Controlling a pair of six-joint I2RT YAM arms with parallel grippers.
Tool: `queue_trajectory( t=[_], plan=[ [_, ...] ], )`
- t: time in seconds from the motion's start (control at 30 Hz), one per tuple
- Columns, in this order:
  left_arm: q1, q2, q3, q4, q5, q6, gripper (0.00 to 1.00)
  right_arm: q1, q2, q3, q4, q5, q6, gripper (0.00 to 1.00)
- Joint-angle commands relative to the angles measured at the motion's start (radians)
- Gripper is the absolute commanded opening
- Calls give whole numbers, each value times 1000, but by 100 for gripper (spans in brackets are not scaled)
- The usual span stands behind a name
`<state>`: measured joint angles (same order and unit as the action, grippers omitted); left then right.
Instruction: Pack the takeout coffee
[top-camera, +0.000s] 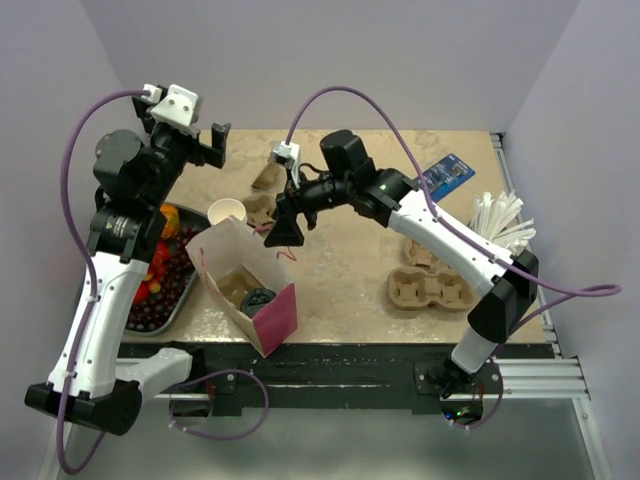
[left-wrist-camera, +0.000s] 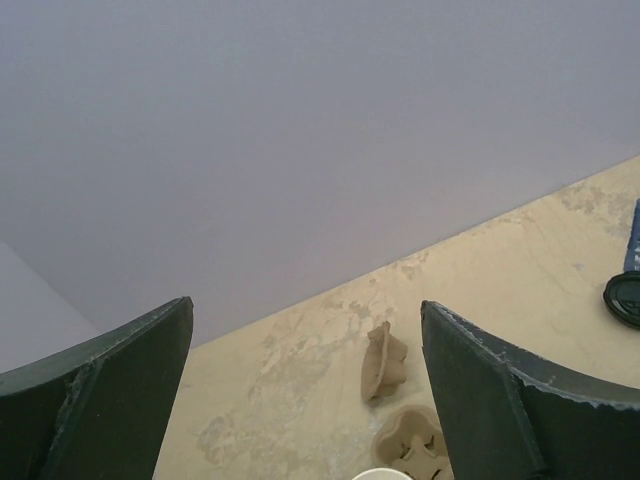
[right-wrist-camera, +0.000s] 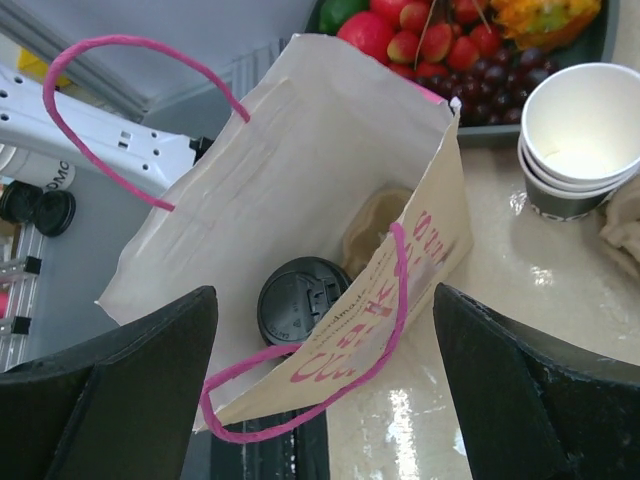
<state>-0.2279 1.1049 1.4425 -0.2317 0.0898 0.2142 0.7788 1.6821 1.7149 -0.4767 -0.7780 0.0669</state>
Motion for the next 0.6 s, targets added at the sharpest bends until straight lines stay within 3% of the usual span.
queue_trajectory(
  t=[0.0,0.33,0.5,0.53,0.57],
  plan=[
    [38,-72,-28,3,13,-29,100,42,13,26,-43,69,-10,91],
    [48,-120,-65,3,31,-21,100,120,65,40,-126,232,-15,83],
    [52,-120,-68,3,33,-22,100,129,67,51,-134,233,-33,51],
    [52,-119,-68,6,34,-22,100,128,64,51,-135,233,-50,34],
    [52,-117,-70,9,34,-21,100,128,59,51,-140,241,-58,24]
  ],
)
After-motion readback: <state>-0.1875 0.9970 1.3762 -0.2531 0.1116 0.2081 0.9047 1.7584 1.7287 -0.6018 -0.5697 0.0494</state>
